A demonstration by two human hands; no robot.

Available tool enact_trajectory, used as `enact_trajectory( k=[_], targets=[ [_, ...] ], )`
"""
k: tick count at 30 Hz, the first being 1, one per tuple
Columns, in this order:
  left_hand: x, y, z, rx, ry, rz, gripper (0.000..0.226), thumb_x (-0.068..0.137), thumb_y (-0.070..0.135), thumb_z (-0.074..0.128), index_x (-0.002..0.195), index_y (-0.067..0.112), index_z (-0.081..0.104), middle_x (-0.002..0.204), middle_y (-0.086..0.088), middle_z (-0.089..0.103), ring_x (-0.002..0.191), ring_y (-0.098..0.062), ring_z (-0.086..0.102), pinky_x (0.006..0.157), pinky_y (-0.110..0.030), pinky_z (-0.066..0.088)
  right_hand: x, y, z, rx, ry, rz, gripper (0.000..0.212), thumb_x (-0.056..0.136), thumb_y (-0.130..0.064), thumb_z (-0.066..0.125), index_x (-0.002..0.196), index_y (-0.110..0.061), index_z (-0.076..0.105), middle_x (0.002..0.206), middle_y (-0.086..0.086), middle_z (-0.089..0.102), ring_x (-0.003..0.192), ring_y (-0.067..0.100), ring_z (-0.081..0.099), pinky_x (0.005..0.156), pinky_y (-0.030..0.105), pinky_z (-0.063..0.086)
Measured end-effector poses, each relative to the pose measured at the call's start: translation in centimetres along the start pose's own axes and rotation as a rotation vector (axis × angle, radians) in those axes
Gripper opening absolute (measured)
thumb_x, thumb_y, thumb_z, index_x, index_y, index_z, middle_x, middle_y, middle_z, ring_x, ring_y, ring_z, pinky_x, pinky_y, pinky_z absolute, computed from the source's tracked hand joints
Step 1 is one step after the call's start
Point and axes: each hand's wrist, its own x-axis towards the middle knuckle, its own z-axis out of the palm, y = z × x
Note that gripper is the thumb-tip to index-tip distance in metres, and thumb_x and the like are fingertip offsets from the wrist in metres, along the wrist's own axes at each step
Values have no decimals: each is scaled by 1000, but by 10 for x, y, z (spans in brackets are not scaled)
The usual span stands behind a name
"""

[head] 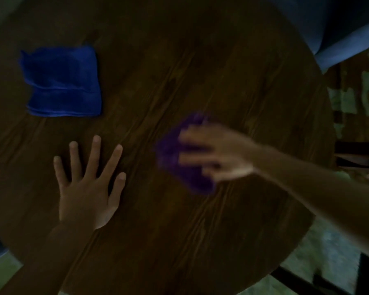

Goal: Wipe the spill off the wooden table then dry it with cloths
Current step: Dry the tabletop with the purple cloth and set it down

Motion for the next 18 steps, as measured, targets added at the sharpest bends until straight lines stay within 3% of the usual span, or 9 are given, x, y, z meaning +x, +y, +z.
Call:
enact_trajectory(
  k=[1,3,5,6,8,12,14,16,18],
  targets=[
    [-1,-1,0,3,-3,0,64,97,63,12,157,44,-2,169,-1,-11,153,-35,-19,119,-67,-2,2,31,-9,0,102,312,57,103,-46,46,159,-33,40,168,14,28,156,37,23,127,55,19],
    [-1,-2,0,3,-2,0,65,97,63,13,157,43,-2,169,-1,-10,153,-35,-18,119,-67,-2,17,69,-26,70,221,963,60,106,-55,32,163,-39,22,173,12,14,159,35,12,128,56,13],
    [-1,-1,1,7,5,7,65,97,63,14,158,43,-1,169,-1,-11,153,-35,-17,119,-67,-2,47,60,-28,146,233,1281,61,106,-57,22,164,-41,11,174,10,3,160,32,1,129,54,4],
    [-1,-1,1,7,5,10,65,97,63,13,158,43,-1,169,0,-11,153,-35,-17,119,-67,-2,59,43,-25,125,249,1244,61,106,-55,23,164,-40,13,174,12,5,160,33,3,128,55,6],
    [-1,-3,2,6,-5,7,65,97,64,12,157,44,-3,169,0,-13,153,-34,-19,119,-66,-3,66,-16,-9,68,280,912,62,104,-52,32,163,-37,23,173,14,13,159,37,9,127,58,10],
    [-1,-2,3,10,0,2,65,98,62,13,158,43,0,169,-2,-9,153,-34,-18,119,-67,-3,10,-163,26,74,-114,-74,65,103,-53,45,163,-40,23,174,12,5,160,35,-1,127,52,-10],
    [-1,1,3,6,6,1,64,98,60,16,158,42,3,170,-2,-4,154,-35,-14,119,-67,-1,-6,-169,34,-12,-259,-480,65,104,-57,42,163,-39,22,174,10,4,160,32,-2,127,50,-12],
    [1,1,1,17,9,1,63,99,59,16,158,41,5,170,-3,-1,154,-36,-12,119,-67,1,6,-123,32,25,-188,-577,63,102,-54,49,160,-36,35,172,13,18,159,33,11,129,50,1],
    [0,1,0,21,9,5,64,98,60,15,158,41,5,170,-3,-1,154,-35,-12,119,-66,0,35,-53,12,12,-59,-311,59,101,-50,50,157,-35,42,169,14,26,157,36,19,128,53,8]
  ],
)
